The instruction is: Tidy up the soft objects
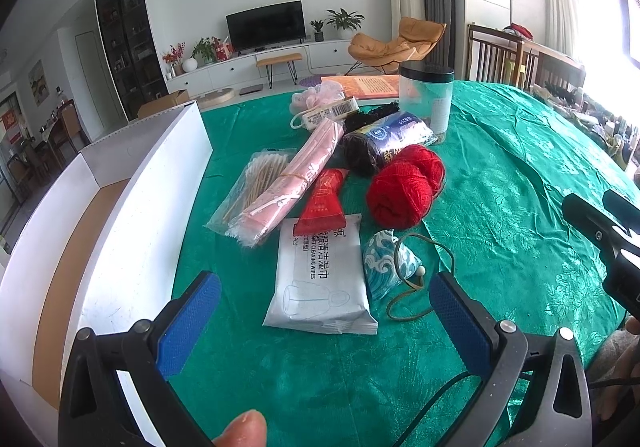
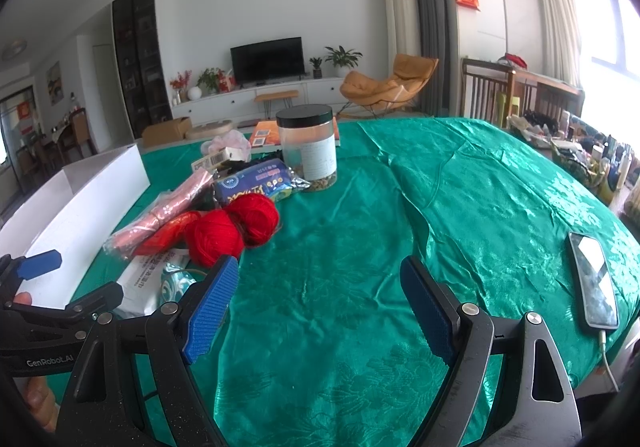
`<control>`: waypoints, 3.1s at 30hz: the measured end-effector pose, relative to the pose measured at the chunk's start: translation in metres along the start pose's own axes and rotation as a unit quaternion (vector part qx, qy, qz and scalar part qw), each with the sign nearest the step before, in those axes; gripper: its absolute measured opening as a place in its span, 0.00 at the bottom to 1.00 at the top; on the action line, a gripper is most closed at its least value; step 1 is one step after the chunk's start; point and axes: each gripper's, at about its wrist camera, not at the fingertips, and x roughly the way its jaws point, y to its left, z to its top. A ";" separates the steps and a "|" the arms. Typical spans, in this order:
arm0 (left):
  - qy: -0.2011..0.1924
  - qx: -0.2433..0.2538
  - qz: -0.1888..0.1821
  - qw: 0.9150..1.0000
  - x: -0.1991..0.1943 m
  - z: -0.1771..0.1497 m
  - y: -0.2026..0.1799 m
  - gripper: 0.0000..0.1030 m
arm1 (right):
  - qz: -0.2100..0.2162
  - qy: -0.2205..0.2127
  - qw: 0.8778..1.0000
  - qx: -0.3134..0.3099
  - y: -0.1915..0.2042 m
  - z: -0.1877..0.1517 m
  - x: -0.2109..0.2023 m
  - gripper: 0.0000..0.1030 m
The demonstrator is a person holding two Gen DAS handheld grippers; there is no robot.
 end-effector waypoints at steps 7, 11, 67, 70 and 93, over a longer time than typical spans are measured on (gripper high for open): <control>0.004 0.000 0.004 1.000 0.002 -0.002 0.002 1.00 | 0.002 0.005 1.000 0.006 -0.006 0.000 0.001 0.83; 0.008 0.001 0.007 1.000 0.004 -0.003 0.002 1.00 | 0.003 0.007 1.000 0.005 -0.004 -0.001 0.001 0.83; 0.022 0.009 0.013 1.000 0.013 -0.009 -0.001 1.00 | 0.011 0.004 1.000 0.009 -0.003 -0.002 0.002 0.83; 0.023 0.010 0.013 1.000 0.014 -0.010 -0.002 1.00 | 0.011 0.003 1.000 0.009 -0.005 -0.001 0.002 0.83; 0.024 0.011 0.014 1.000 0.015 -0.014 -0.002 1.00 | 0.012 0.003 1.000 0.009 -0.006 0.000 0.002 0.83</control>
